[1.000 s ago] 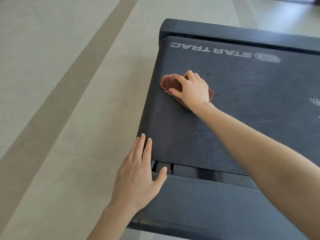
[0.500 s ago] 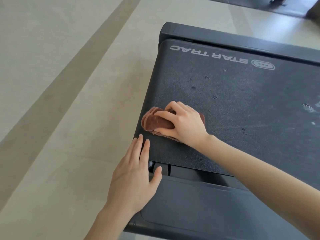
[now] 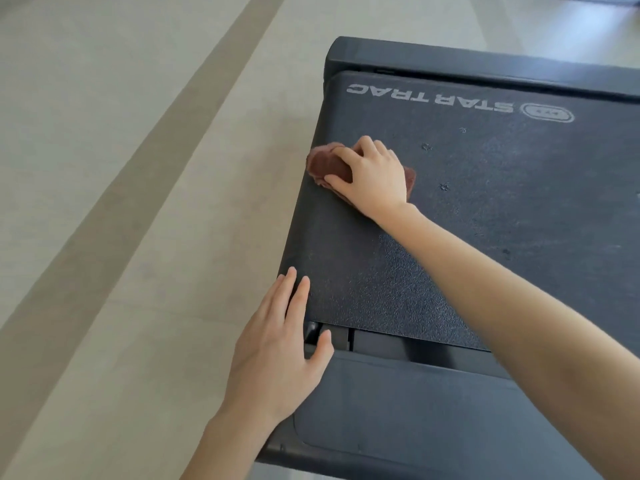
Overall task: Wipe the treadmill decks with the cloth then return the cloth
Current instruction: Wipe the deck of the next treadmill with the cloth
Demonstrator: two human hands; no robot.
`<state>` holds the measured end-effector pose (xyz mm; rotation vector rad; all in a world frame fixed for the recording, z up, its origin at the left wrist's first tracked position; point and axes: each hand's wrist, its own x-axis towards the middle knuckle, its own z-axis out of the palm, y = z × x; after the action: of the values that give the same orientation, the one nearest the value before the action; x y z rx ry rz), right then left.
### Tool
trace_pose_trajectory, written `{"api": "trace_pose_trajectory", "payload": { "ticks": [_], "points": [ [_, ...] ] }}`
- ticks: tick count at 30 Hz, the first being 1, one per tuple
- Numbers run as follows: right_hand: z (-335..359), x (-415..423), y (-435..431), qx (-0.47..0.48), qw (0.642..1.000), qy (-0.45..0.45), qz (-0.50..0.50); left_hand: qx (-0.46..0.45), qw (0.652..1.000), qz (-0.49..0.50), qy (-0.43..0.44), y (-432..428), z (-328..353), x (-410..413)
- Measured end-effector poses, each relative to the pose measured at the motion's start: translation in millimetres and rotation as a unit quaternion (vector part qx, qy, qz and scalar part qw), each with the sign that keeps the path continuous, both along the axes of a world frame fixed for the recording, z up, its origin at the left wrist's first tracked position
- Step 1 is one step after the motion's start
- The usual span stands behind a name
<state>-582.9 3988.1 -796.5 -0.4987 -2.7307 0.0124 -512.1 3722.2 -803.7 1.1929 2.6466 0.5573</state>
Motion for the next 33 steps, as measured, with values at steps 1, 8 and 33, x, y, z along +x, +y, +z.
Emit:
{"api": "trace_pose_trajectory", "payload": {
  "ticks": [1, 8, 33],
  "points": [
    [0.9, 17.4, -7.3, -0.011, 1.0, -0.001, 0.009, 0.002, 1.0, -0.004, -0.003, -0.1, -0.8, -0.5],
    [-5.4, 192.7, -48.3, 0.005, 0.998, 0.023, 0.062, 0.001, 0.998, -0.033, 0.045, 17.4, -1.4, -6.2],
    [-0.8, 180.7, -4.4, 0.001, 1.0, 0.003, -0.027, -0.02, 0.994, -0.071, 0.078, 76.4, -6.7, -19.2]
  ]
}}
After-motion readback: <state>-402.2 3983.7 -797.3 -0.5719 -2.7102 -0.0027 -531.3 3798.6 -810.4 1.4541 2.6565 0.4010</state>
